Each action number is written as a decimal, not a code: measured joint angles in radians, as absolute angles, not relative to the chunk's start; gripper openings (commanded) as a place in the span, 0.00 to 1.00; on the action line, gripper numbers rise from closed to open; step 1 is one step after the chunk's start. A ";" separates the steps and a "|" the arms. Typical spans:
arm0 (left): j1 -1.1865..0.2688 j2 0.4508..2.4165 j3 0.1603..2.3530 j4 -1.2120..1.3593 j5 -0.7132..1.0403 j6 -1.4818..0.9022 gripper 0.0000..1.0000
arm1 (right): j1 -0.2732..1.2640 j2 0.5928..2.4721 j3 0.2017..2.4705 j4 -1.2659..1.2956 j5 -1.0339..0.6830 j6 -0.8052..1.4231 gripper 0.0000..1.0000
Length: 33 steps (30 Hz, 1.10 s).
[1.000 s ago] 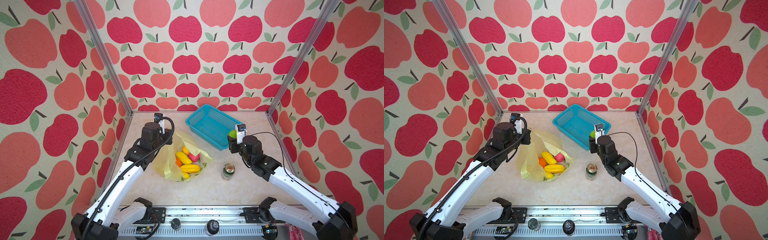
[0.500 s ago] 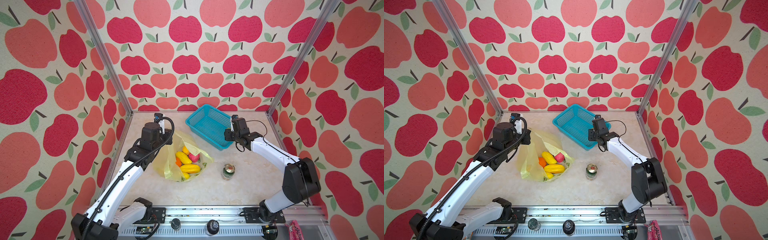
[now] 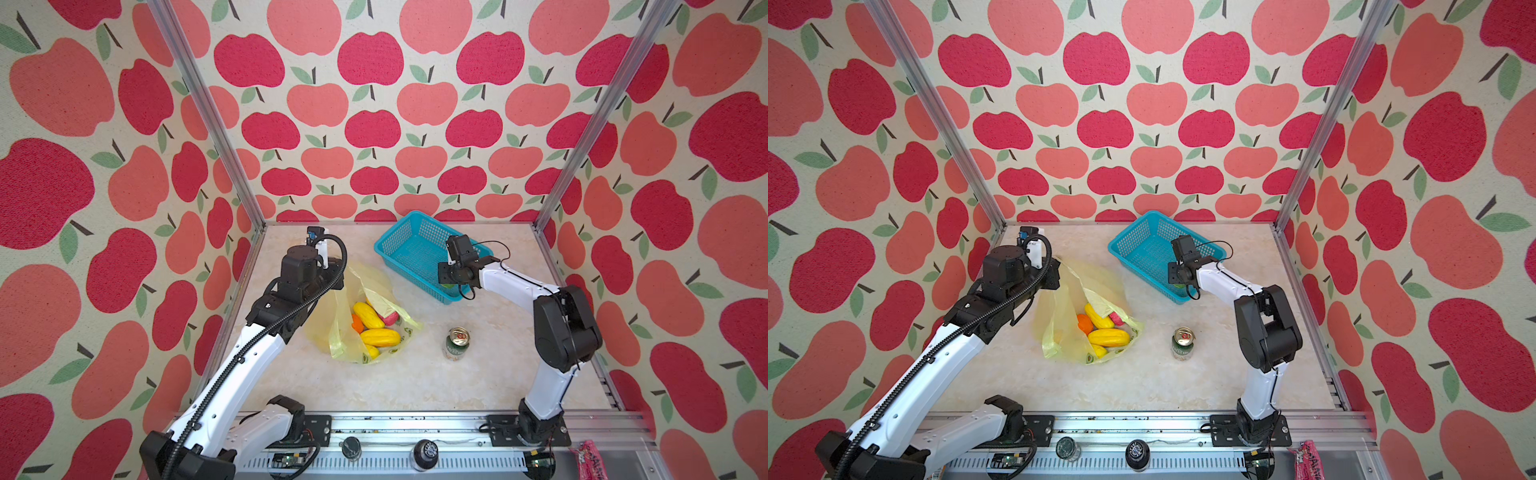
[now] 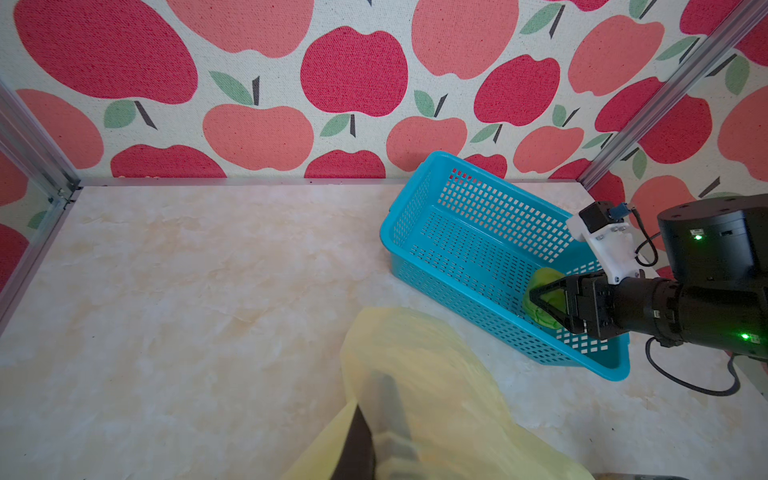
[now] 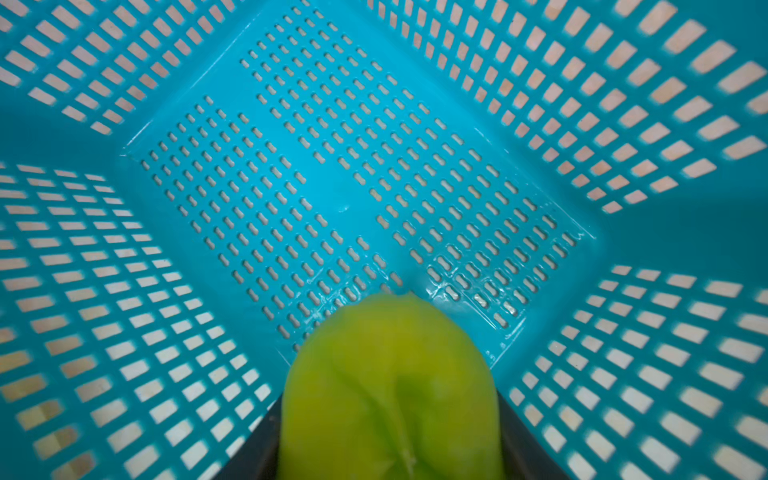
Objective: Untie the knot of the plastic bag and take out the fruit
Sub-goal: 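Open the right gripper to drop the green fruit into the teal basket, then move the right gripper back to the bag mouth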
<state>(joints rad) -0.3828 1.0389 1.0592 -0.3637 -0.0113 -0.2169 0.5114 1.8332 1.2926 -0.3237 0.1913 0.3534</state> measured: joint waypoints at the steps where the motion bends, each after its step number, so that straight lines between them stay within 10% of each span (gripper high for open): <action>1: -0.383 1.041 1.059 -0.363 -0.011 -0.217 0.00 | 0.518 1.833 1.293 -0.326 0.192 0.353 0.40; 14: -0.383 1.044 1.059 -0.363 -0.011 -0.217 0.00 | 0.538 1.840 1.283 -0.323 0.216 0.347 0.99; 33: -0.383 1.055 1.059 -0.363 -0.012 -0.217 0.00 | 0.543 1.149 1.003 -0.205 0.373 0.459 0.99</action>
<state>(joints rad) -0.3832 1.0546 1.0592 -0.3630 -0.0120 -0.2169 0.5434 1.1488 1.0027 -0.2050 0.3729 0.4591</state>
